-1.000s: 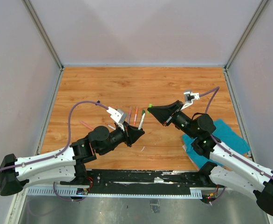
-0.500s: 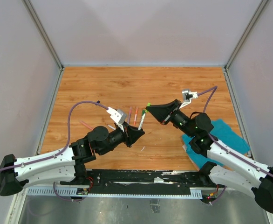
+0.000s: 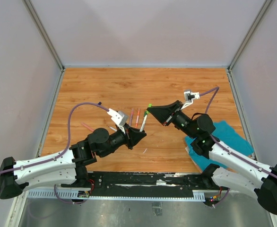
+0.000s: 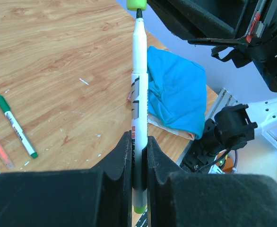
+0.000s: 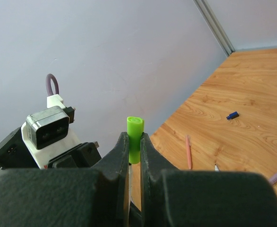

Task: Insert the pens into the pen caps
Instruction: Insert the pen cap onto the pen.

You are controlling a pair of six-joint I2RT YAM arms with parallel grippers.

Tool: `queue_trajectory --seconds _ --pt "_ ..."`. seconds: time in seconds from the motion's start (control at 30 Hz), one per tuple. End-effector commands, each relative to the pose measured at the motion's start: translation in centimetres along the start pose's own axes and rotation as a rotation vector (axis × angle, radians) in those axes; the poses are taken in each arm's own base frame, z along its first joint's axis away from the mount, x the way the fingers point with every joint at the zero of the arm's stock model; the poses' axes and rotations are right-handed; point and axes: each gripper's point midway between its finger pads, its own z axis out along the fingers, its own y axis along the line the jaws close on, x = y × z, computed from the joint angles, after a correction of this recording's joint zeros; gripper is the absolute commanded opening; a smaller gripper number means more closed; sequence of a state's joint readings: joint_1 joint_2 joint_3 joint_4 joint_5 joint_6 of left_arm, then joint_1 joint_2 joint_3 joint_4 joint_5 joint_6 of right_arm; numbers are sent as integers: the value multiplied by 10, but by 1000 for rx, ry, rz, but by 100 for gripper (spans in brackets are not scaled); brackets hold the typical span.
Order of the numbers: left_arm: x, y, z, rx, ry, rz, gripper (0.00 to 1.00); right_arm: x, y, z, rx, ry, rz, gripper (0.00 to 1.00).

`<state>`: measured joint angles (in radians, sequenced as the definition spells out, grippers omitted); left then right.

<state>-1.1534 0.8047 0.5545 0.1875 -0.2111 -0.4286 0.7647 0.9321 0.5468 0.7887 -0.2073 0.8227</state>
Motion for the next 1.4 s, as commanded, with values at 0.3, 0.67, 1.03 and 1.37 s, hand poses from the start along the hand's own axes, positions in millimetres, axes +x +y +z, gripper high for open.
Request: queue_trajectory --seconds 0.3,0.67,1.03,1.37 --pt "-11 -5 -3 20 -49 0 1 -2 6 3 -40 -1 41 1" --pt "-27 -5 -2 3 -106 -14 0 12 4 0 -64 32 106 1" --pt "-30 -4 -1 -7 -119 -19 1 23 14 -3 -130 71 145 1" --pt "-34 -5 -1 -6 -127 -19 0 44 16 -8 -155 145 149 11"
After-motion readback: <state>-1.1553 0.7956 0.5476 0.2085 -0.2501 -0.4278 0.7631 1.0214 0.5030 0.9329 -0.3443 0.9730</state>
